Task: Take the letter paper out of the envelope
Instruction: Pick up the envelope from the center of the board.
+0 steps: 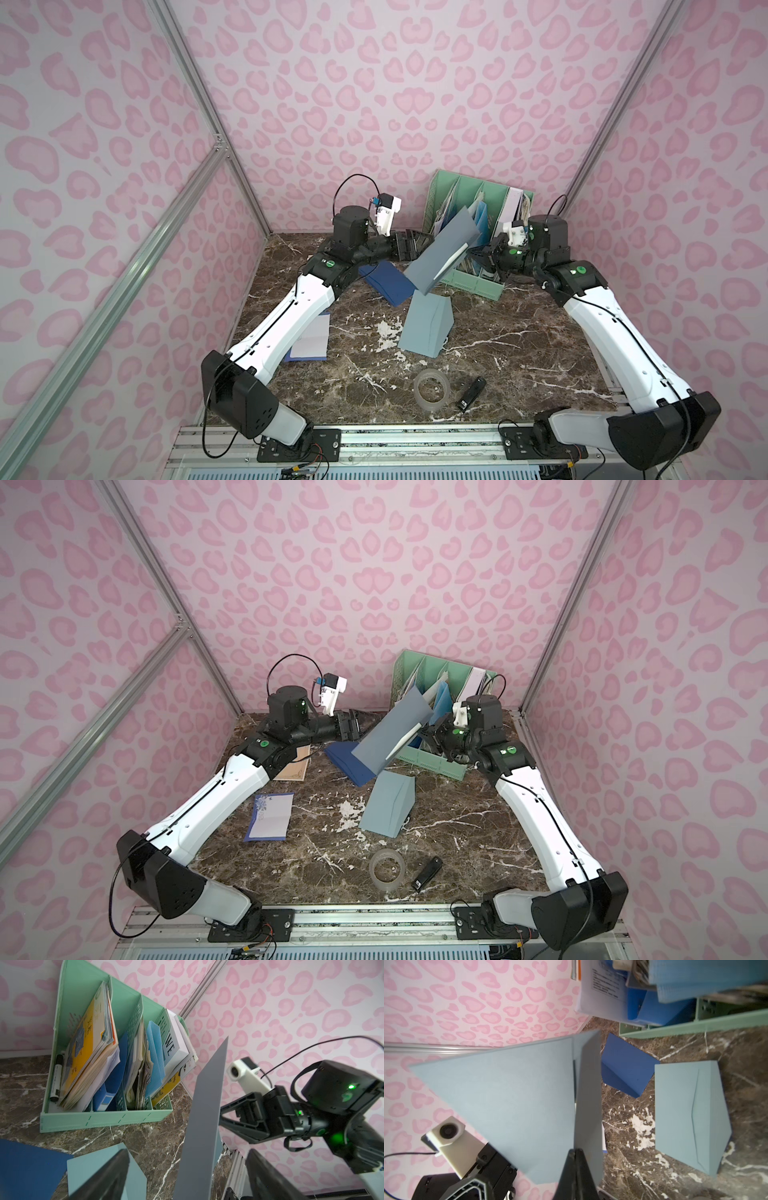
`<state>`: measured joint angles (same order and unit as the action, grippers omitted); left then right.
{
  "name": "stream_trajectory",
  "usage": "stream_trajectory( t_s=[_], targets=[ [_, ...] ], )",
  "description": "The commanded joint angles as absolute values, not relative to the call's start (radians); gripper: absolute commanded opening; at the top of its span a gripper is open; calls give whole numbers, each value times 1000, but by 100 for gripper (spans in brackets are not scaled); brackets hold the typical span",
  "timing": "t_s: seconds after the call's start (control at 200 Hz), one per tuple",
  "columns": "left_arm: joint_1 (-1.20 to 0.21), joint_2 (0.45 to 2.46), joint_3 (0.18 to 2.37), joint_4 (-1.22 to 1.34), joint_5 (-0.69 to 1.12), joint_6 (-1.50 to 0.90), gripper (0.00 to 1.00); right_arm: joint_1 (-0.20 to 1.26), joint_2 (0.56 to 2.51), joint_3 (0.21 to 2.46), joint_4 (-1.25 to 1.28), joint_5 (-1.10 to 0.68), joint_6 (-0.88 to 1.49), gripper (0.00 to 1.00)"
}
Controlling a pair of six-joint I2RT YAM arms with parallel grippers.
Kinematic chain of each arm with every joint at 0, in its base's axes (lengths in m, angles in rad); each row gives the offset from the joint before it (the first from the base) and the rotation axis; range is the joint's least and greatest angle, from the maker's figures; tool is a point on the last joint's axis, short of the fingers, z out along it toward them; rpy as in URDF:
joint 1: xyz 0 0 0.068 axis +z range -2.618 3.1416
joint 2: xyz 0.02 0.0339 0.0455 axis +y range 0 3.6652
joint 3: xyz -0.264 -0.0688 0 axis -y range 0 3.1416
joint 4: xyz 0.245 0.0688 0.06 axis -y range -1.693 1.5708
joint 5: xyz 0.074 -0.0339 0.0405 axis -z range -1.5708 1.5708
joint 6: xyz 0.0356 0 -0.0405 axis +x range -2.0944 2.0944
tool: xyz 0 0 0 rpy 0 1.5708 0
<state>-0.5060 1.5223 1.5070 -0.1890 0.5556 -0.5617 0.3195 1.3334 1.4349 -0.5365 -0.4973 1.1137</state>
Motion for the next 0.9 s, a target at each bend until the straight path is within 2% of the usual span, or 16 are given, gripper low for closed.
stream_trajectory(
  t_s=[0.0,0.135,0.35,0.53,0.66,0.775,0.895],
  targets=[
    [-506,1540,1520,-322,619,-480,89,306,1374,1521,-765,-499,818,0],
    [-511,1533,1519,-372,634,-429,89,275,1405,1580,-878,-516,705,0],
    [-515,1546,1501,-397,614,-412,88,253,1414,1598,-850,-632,646,0],
    [-503,1556,1486,-441,548,-394,99,244,1411,1612,-878,-712,565,0],
    [-460,1599,1487,-404,694,-509,99,237,1392,1600,-844,-806,527,0],
    [-421,1648,1447,-220,876,-701,99,212,1368,1580,-773,-914,537,0],
    [-412,1659,1427,-111,953,-794,99,180,1336,1537,-643,-1023,614,0]
  ],
)
